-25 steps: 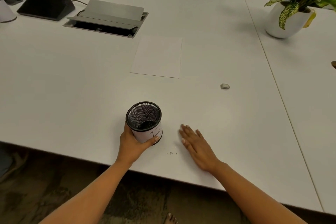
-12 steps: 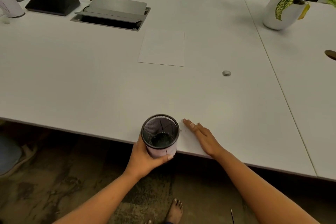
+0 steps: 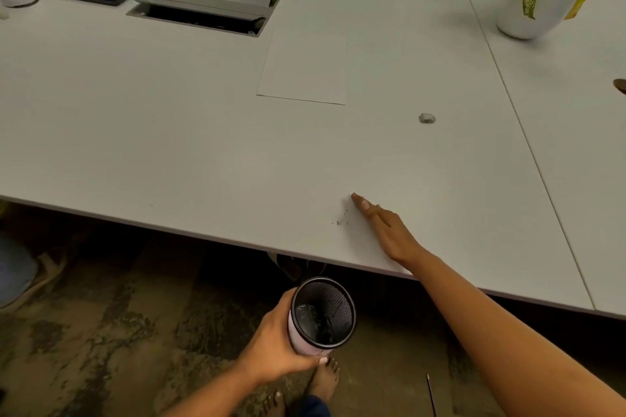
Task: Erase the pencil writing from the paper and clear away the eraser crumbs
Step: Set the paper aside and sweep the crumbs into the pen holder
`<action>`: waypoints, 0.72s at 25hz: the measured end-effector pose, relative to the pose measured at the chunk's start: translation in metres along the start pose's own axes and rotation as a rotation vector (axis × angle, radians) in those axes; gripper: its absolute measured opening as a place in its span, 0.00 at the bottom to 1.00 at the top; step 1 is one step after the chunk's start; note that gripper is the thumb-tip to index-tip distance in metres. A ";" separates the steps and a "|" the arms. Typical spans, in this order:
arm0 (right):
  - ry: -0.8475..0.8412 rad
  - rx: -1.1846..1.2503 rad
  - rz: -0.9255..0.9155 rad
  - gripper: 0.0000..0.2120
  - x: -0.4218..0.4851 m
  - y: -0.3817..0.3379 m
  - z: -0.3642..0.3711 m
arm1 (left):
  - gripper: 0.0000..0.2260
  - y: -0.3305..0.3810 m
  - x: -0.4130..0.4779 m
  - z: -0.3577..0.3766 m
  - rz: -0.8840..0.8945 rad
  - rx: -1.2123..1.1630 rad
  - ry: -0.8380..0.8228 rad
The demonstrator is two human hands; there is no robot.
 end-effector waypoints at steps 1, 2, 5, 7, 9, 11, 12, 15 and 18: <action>-0.020 -0.079 -0.017 0.19 0.000 0.003 0.002 | 0.39 -0.008 0.005 0.002 -0.046 -0.009 0.024; -0.043 -0.157 -0.039 0.20 0.000 0.005 0.003 | 0.40 -0.015 0.012 0.003 -0.093 -0.010 0.049; -0.140 -0.345 -0.124 0.21 -0.007 0.007 0.010 | 0.43 -0.030 0.035 0.009 -0.183 -0.028 0.066; -0.220 -0.426 -0.198 0.21 -0.019 0.004 0.020 | 0.44 -0.033 0.049 0.012 -0.195 -0.051 0.083; -0.303 -0.463 -0.266 0.23 -0.033 0.001 0.030 | 0.43 -0.033 0.062 0.016 -0.201 -0.062 0.126; -0.364 -0.403 -0.288 0.22 -0.043 -0.002 0.034 | 0.41 -0.031 0.070 0.018 -0.214 -0.080 0.140; -0.366 -0.331 -0.268 0.21 -0.044 -0.005 0.032 | 0.41 -0.031 0.073 0.019 -0.229 -0.088 0.135; -0.179 -0.159 -0.174 0.19 -0.028 -0.010 0.016 | 0.41 -0.031 0.076 0.021 -0.253 -0.101 0.141; -0.136 -0.476 -0.125 0.23 -0.006 -0.005 0.006 | 0.40 -0.028 0.077 0.023 -0.265 -0.124 0.160</action>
Point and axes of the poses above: each hand's wrist, its own x-axis towards the middle knuckle, its own z-axis out of the palm, y = z × x, the point moved 1 cm from there along x, towards the middle knuckle, and after that the axes turned 4 degrees about -z, right-handed, at the moved point
